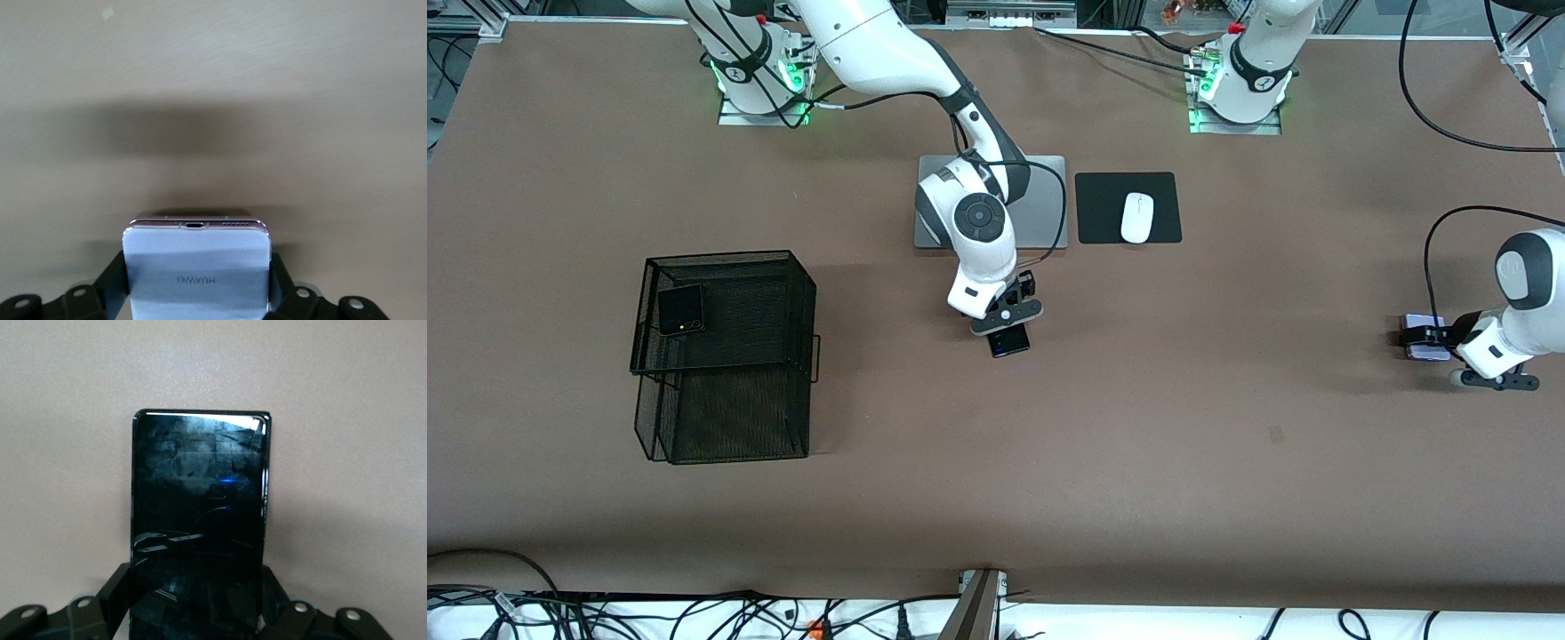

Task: Place phones with both arms
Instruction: 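Carry the black phone to the basket while the left gripper carries the white phone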

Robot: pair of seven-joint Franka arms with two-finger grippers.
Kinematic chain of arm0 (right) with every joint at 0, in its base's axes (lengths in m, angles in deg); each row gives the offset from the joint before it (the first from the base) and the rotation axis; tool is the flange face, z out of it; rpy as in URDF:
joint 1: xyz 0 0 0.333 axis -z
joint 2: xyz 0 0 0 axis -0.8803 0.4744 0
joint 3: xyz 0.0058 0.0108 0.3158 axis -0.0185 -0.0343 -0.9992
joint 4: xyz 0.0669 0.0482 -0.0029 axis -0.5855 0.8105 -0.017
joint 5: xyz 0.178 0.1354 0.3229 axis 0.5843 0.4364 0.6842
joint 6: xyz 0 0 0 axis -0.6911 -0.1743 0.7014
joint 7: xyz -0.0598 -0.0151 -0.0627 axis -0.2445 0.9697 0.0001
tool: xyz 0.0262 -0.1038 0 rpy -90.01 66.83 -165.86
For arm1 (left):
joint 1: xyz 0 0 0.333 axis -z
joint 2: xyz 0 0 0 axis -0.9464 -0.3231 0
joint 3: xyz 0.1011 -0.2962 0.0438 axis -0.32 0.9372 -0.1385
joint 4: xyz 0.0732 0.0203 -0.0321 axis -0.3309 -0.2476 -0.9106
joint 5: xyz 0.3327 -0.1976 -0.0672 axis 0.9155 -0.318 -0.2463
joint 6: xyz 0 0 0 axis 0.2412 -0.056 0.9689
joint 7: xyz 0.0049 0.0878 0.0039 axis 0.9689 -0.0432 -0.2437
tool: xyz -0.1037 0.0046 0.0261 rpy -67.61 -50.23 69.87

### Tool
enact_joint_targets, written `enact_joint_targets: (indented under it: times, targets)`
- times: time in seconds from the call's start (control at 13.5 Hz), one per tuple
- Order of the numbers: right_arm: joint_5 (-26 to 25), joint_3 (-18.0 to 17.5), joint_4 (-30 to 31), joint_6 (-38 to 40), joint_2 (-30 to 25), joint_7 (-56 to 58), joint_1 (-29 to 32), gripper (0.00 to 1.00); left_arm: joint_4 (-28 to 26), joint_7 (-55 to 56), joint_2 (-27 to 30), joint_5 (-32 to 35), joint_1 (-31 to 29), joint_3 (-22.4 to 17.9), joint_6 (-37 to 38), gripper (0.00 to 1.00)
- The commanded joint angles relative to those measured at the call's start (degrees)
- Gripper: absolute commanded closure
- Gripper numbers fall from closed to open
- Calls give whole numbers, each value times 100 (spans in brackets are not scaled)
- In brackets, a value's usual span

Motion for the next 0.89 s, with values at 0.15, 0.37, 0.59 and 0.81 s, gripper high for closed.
enact_joint_targets:
  times: [0.15,0.37,0.59,0.81]
  targets:
    - [116,310,-614,1570,-606,-582,28,100,423,827,468,17,-10,1083,1657,60]
    - [116,898,-802,2618,-1221,-768,54,100,679,1864,460,26,279,2024,2493,59]
    - [116,1698,-522,3656,-1810,-682,81,100,915,2829,346,17,1716,2194,2531,58]
    - [54,2541,671,3615,-2653,177,90,100,1004,4034,-111,-1,2836,2115,2103,52]
